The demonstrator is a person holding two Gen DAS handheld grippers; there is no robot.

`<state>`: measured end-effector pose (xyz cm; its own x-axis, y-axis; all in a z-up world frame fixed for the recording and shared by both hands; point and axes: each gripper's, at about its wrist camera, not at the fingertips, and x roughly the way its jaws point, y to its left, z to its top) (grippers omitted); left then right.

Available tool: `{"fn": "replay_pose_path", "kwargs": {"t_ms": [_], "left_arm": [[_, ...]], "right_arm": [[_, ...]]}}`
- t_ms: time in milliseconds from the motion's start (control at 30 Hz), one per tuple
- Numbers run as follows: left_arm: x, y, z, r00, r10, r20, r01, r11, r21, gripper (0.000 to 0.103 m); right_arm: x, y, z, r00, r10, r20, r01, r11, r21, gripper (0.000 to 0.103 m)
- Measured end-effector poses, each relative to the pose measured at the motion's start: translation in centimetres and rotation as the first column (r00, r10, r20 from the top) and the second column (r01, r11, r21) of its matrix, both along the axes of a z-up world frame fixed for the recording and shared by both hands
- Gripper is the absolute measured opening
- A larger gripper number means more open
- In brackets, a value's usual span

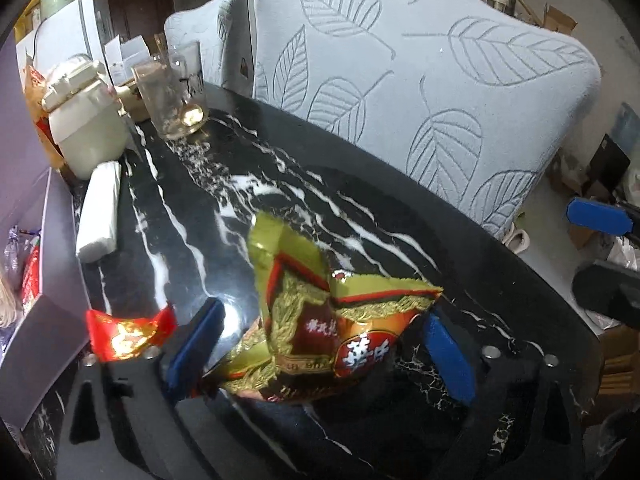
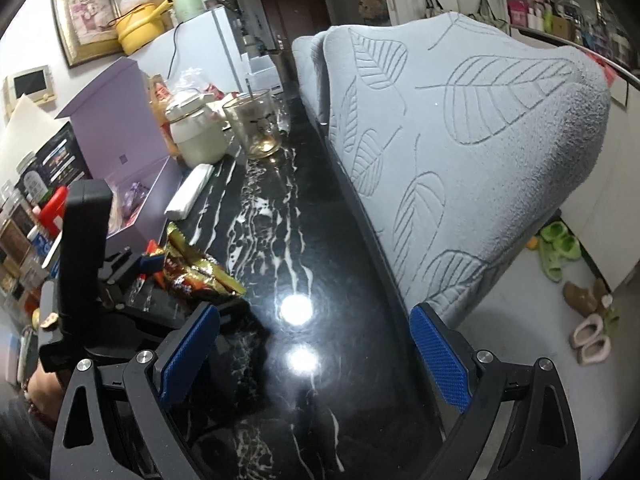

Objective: Organize soft objects
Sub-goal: 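Grasp the green-gold snack packet on the table with the left tool, then grasp the red candy packet with the right tool while the left tool lifts the green packet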

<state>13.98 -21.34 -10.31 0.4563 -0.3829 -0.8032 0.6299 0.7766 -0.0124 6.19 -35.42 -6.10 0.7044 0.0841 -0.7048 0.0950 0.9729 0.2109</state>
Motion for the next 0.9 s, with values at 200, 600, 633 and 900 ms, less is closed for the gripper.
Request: {"fn": "replay_pose_path", "kwargs": {"t_ms": [200, 600, 633, 900], "left_arm": [[0.1, 1.5, 0.5, 0.999, 0.037, -0.035, -0.038, 0.998, -0.047, 0.051], [-2.0, 9.2, 5.0, 0.980, 0.199, -0.027, -0.200, 0.967, -0.157, 0.051], [-2.0, 10.2, 5.1, 0.974, 0.225, -0.037, -0.228, 0.960, -0.164, 0.051], [-1.9, 16.6, 4.3, 0.916, 0.395, -0.062, -0.400, 0.902, -0.163, 0.051]], "right_arm": [[0.5, 0.1, 0.0, 1.000, 0.007, 0.000, -0.007, 1.000, 0.010, 0.097], [2.5, 3.4, 0.0, 0.995, 0.097, 0.002, -0.097, 0.994, 0.048, 0.097], [2.7, 3.8, -0.1, 0.994, 0.109, -0.001, -0.108, 0.993, 0.052, 0.097], [5.3, 9.4, -1.9, 0.966, 0.256, -0.037, -0.252, 0.964, 0.087, 0.097]]}}
